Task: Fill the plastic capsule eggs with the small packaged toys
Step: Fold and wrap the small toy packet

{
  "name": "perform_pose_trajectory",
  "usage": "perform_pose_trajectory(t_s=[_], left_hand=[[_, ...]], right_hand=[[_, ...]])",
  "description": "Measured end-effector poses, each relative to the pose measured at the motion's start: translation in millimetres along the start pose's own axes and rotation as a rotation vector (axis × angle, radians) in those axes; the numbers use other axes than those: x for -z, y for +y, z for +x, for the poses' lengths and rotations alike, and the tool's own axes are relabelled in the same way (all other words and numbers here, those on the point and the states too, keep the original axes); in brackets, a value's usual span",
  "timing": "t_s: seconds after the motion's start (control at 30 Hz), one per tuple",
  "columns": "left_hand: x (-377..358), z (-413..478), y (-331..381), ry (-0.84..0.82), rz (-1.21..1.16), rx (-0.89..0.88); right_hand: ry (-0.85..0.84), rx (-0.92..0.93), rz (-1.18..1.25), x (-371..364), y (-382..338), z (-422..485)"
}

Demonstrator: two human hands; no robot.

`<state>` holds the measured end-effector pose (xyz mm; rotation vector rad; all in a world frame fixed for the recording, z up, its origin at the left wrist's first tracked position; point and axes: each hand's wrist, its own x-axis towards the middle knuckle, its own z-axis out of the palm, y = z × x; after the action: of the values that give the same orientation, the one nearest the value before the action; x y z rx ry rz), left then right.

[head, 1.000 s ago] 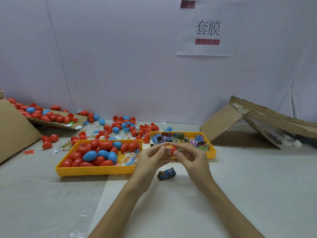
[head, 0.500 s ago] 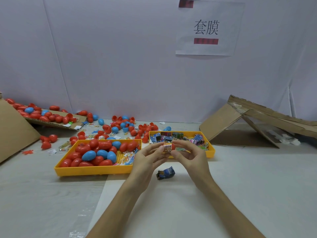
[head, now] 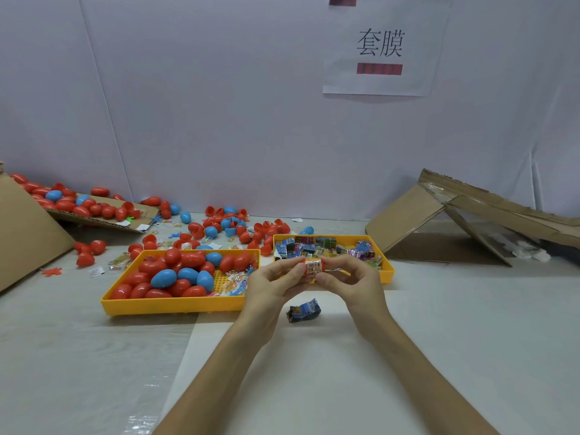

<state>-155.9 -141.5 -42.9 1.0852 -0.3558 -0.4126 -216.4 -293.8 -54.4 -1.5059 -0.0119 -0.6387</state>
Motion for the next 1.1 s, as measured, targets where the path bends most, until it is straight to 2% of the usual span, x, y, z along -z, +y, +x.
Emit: perform_pose_trajectory(t_s=[0.13, 0.27, 0.7, 1.1], left_hand=[[0.5, 0.9, -0.9, 0.023, 0.031, -0.039], [-0.5, 1.4, -3.4, 0.018, 0.091, -0.053], [-2.1, 1.1, -5.6, 0.027, 0.126, -0.060], [-1.1, -0.1, -5.4, 0.056, 0.128, -0.063]], right_hand=[[-0.026, -0.038, 0.078, -2.6, -0.4, -0.5], [0.026, -0.050, 0.071, -3.4, 0.1, 0.8], [0.044, -0.063, 0.102, -1.5, 1.0, 0.2], [-0.002, -0.083, 0.083, -0.6, 4.1, 1.8]])
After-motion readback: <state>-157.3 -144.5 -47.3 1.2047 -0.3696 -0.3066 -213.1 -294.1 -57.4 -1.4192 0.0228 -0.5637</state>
